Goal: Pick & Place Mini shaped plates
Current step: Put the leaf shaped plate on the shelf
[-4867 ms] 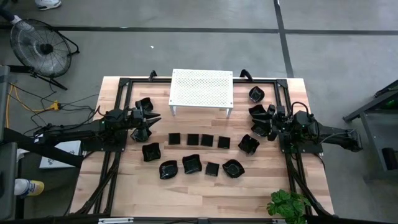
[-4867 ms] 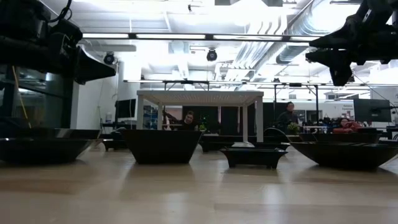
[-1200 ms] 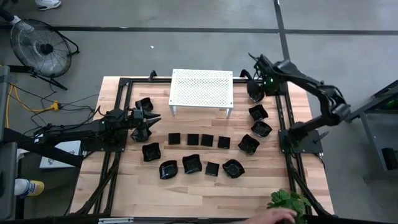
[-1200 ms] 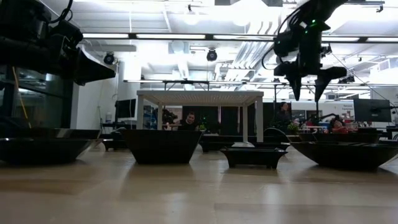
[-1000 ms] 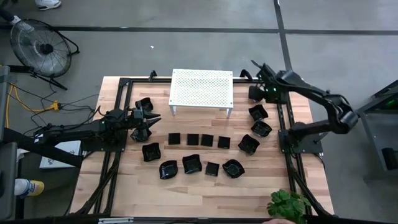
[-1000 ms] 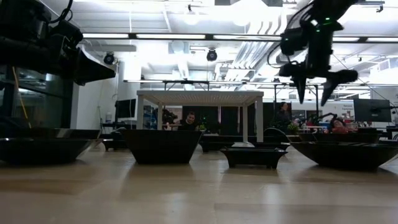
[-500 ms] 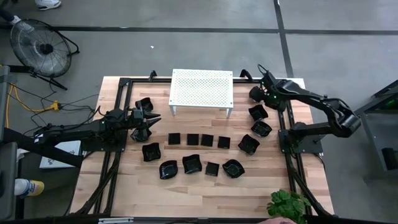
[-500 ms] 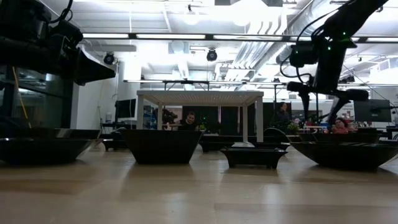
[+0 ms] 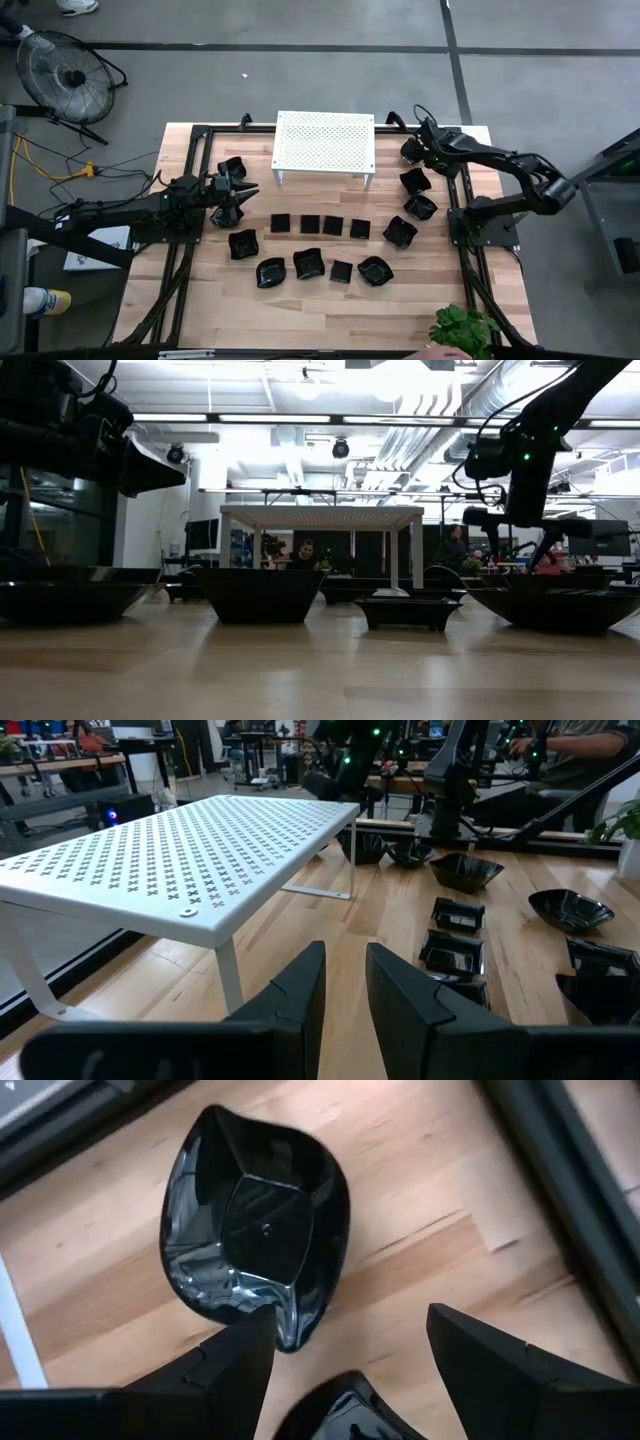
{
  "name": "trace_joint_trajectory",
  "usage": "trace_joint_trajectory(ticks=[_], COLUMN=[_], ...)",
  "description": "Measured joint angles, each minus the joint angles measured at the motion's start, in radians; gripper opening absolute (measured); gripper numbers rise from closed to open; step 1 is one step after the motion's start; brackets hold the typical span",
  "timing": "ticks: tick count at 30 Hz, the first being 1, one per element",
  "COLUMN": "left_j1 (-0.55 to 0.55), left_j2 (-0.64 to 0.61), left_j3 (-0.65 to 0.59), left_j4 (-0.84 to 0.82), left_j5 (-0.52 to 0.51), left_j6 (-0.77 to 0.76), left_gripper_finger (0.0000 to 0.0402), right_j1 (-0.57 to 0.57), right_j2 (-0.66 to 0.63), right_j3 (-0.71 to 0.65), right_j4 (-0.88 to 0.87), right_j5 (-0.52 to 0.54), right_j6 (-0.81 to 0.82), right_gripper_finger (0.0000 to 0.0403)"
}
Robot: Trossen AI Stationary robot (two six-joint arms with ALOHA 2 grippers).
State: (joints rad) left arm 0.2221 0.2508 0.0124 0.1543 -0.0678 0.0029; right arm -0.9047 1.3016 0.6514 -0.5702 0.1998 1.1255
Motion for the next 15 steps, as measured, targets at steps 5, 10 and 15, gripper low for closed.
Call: trace_joint_trajectory(ticks=[5, 10, 15], left_j1=[0.000, 0.000, 0.000], left_j2=[0.000, 0.000, 0.000], left_j3=[0.000, 0.000, 0.000], left_j4=[0.000, 0.000, 0.000], left_j5=[0.000, 0.000, 0.000], left_j6=[0.000, 0.000, 0.000], left_gripper_finger=[0.0073, 0.0073, 0.0073], right_j1=[-0.005, -0.007, -0.021], right_j2=[0.080, 0.125, 0.139], right_j3=[0.000, 0.000, 0.000], right_j4=[0.059, 0.102, 0.126], right_j5=[-0.019, -0.014, -0.012], right_j6=[0.000, 0.000, 0.000], right_gripper_finger=[0.0253, 0.0252, 0.0252])
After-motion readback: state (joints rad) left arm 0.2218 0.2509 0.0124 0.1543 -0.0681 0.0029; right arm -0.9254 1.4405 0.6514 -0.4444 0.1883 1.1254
